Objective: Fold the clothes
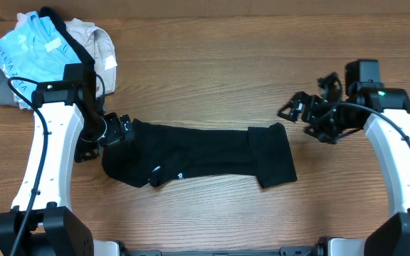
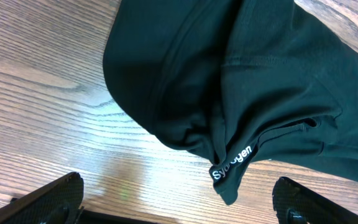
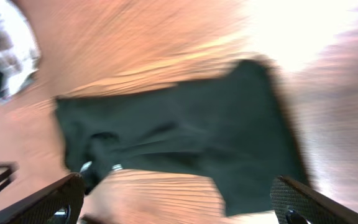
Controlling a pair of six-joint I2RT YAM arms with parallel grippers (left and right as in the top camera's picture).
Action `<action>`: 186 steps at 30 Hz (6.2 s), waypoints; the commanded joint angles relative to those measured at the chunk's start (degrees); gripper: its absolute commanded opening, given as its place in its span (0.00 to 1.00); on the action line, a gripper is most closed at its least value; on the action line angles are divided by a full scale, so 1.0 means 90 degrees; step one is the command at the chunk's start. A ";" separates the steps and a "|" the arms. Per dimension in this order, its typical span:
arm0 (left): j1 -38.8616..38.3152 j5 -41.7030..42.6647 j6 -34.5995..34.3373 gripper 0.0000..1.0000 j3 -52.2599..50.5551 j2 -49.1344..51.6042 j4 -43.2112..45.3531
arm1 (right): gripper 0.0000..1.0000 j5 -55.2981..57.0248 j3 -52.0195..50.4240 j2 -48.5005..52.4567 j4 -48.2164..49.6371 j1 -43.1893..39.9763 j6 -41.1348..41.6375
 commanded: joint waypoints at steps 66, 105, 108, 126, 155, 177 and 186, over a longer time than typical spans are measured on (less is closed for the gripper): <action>-0.0015 0.0044 0.0126 1.00 -0.0010 -0.0095 -0.0019 | 0.04 -0.0627 -0.3405 -0.0107 0.3113 -0.1343 0.0542; -0.0015 0.0114 0.0119 1.00 -0.0010 -0.0095 0.0027 | 0.04 0.3842 -0.2467 -0.0879 0.2217 0.3123 0.3449; -0.0015 0.0112 0.0121 1.00 -0.0012 -0.0095 0.0024 | 0.04 0.3837 -0.2467 -0.0372 0.2431 0.3449 0.3575; -0.0015 0.0114 0.0095 1.00 -0.0925 -0.0095 0.0755 | 0.04 0.5088 -0.2310 0.0041 0.2387 0.4452 0.3529; -0.0015 0.0114 0.0100 1.00 -0.0947 -0.0095 0.0816 | 0.57 0.5989 -0.0714 0.0121 0.0420 0.5105 0.4313; -0.0015 0.0117 0.0100 1.00 -0.0947 -0.0095 0.0770 | 0.04 0.4561 -0.0427 -0.0192 0.0639 0.2841 0.2596; -0.0015 0.0119 0.0100 1.00 -0.0947 -0.0095 0.0692 | 0.04 0.3393 -0.1394 0.0471 0.2348 0.2820 0.2837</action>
